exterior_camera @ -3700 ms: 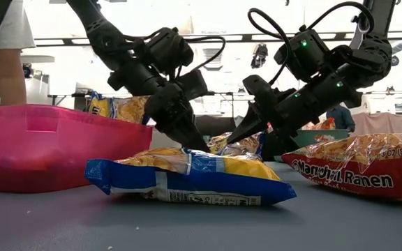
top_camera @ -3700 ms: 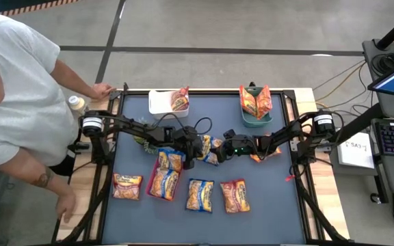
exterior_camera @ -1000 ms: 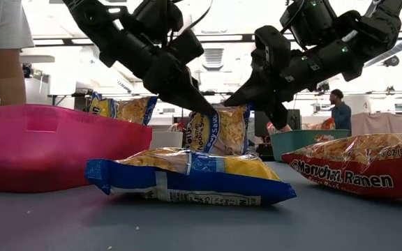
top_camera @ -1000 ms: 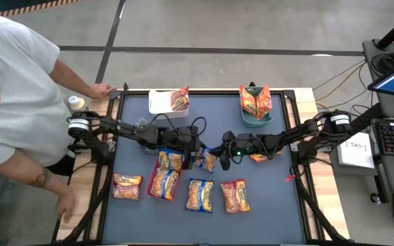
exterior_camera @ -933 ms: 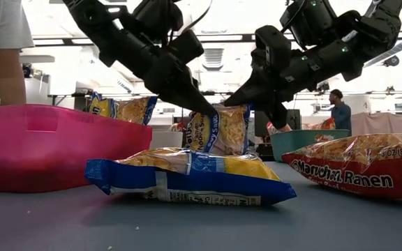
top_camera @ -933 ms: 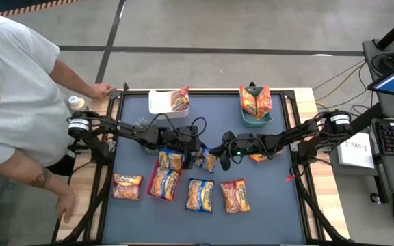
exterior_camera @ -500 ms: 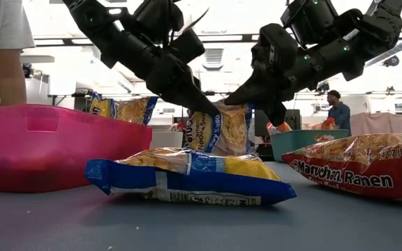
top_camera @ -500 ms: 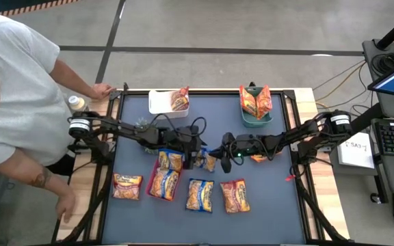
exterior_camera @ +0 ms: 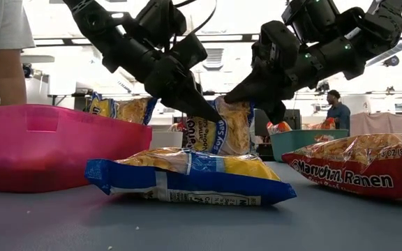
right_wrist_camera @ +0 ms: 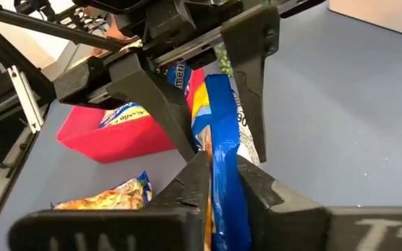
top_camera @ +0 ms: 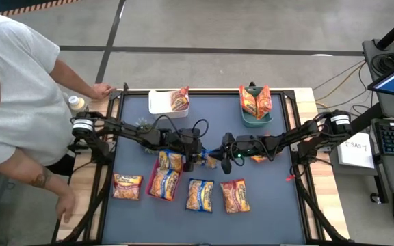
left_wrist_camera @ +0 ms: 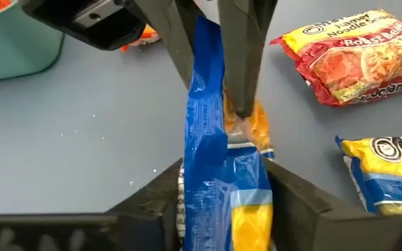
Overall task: Sort Maruchan noodles
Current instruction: Put the top blue noodle pack into the red bin
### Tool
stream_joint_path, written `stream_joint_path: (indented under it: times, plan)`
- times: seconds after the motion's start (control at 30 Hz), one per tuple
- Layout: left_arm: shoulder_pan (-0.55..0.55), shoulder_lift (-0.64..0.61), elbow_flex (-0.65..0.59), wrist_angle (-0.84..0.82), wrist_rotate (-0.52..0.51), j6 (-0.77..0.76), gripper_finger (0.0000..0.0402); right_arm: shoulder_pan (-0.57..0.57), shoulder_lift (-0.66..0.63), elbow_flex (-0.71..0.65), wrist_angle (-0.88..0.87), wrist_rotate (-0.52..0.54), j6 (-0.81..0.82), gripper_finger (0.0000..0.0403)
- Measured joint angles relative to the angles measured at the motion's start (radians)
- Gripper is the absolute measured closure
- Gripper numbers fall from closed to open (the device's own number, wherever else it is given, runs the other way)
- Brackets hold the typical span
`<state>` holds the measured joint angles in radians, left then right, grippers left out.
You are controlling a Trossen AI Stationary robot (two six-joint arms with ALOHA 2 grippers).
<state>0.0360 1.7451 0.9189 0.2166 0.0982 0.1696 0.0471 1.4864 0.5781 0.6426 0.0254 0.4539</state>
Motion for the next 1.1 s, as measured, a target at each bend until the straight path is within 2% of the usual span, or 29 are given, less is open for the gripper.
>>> stream_joint_path:
  times: [0.13, 0.3, 0.63, 0.93, 1.1]
  plan:
    - [-0.002, -0.001, 0.001, 0.001, -0.002, 0.002, 0.0298, 0.0, -0.008, 0.0, 0.006, -0.001, 0.006, 0.0324]
    - [-0.007, -0.005, 0.001, 0.001, -0.002, 0.002, 0.0303, 0.001, -0.06, 0.0, -0.026, -0.004, 0.0, 0.0278]
    - [-0.016, -0.073, 0.001, 0.012, 0.003, 0.037, 0.031, -0.011, -0.326, 0.0, -0.226, 0.005, -0.023, 0.0237]
    - [-0.018, -0.285, 0.001, 0.059, 0.244, 0.019, 0.0311, -0.013, -0.571, 0.0, -0.312, 0.114, -0.149, 0.0241]
    - [-0.04, -0.419, 0.001, -0.061, 0.353, -0.021, 0.0311, -0.013, -0.641, -0.005, -0.324, 0.192, -0.208, 0.0243]
